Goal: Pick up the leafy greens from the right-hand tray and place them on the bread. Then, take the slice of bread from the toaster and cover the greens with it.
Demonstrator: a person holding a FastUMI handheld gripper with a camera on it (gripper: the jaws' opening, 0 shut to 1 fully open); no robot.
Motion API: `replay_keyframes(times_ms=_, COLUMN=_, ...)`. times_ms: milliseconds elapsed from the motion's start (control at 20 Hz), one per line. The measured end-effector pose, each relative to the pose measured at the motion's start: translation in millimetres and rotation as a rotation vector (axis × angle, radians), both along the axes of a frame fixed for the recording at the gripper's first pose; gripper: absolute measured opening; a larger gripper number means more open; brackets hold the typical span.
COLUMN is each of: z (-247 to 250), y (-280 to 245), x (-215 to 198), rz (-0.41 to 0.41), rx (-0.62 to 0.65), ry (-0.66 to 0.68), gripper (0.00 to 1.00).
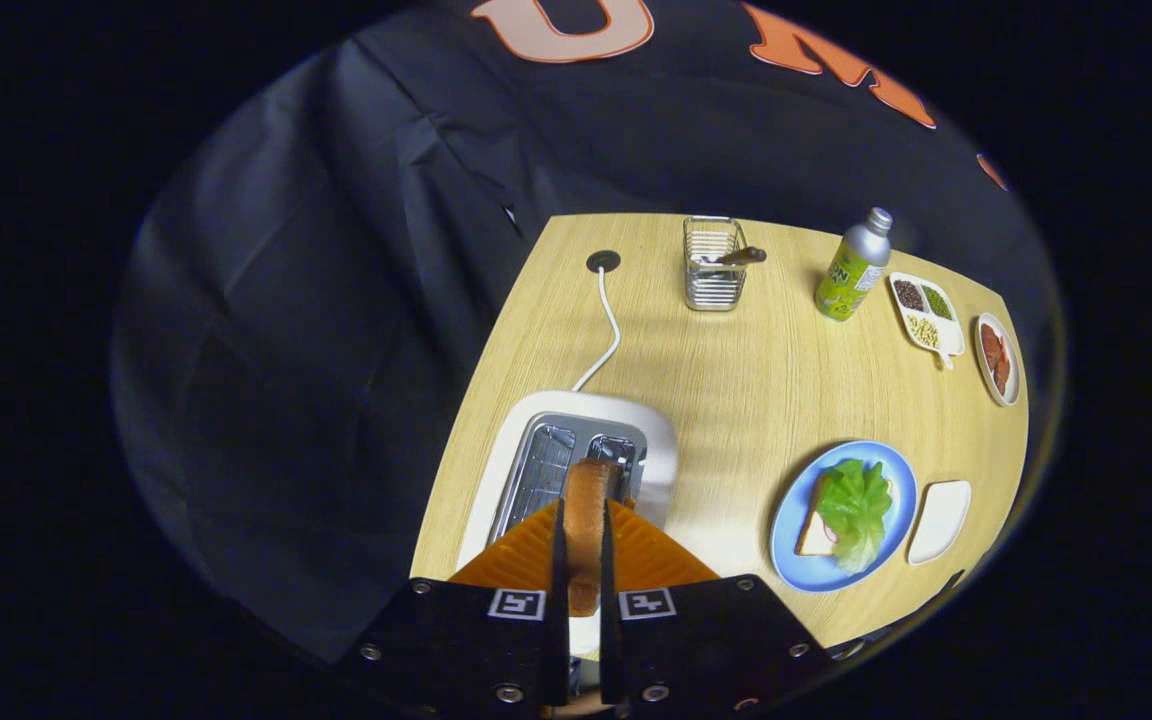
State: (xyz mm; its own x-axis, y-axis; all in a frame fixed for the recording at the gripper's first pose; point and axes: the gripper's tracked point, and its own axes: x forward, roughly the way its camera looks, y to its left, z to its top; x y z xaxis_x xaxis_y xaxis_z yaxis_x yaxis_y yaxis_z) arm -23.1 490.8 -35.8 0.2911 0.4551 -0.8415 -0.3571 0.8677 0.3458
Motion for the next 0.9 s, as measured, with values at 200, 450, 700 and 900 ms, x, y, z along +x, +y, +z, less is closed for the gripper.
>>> replay_keyframes(times_ms=200, z=30.4, y=-21.4, x=11.1, rz=-0.042, rx=0.094, ry=-0.036, gripper=0.13)
replay_keyframes(times_ms=450, z=58.2, y=-64.0, x=26.3, rz=-0.084, rx=0.184, ry=-0.092, gripper=0.1)
replay_keyframes(times_ms=700, z=68.3, y=-111.4, x=29.6, rz=-0.116, rx=0.267, ry=-0.112, gripper=0.1)
replay_keyframes(times_ms=900, z=48.3, y=-142.0, x=24.3, rz=-0.147, rx=0.278, ry=-0.113, gripper=0.1)
